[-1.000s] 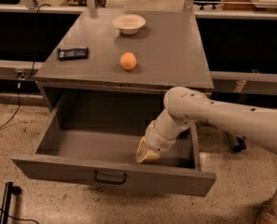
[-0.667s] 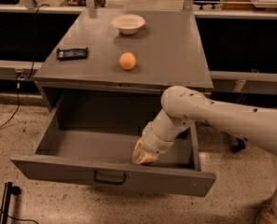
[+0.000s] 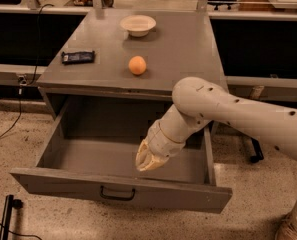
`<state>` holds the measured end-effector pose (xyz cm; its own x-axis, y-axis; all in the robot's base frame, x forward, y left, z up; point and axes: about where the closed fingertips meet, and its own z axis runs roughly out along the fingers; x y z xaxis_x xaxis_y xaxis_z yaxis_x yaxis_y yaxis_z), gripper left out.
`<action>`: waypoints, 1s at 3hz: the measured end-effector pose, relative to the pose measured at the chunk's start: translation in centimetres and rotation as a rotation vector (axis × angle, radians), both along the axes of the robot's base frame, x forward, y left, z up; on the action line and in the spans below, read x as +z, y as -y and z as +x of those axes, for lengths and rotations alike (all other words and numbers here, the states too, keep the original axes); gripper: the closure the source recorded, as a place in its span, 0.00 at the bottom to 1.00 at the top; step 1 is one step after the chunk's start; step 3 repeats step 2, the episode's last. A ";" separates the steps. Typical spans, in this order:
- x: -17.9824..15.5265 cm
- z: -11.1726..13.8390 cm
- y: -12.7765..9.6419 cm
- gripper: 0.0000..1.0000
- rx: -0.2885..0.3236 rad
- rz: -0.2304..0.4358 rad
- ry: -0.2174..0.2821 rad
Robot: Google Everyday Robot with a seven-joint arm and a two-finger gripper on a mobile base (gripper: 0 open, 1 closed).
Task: Open top drawer
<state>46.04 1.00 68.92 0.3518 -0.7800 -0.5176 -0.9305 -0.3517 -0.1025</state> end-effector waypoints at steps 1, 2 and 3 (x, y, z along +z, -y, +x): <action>2.9 0.4 -0.4 1.00 0.023 0.059 0.076; 2.8 0.3 -0.4 0.78 0.028 0.058 0.075; 2.8 0.3 -0.4 0.78 0.028 0.058 0.075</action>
Offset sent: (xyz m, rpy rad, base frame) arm 0.0031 0.0032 0.0234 0.0471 -0.0608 0.0181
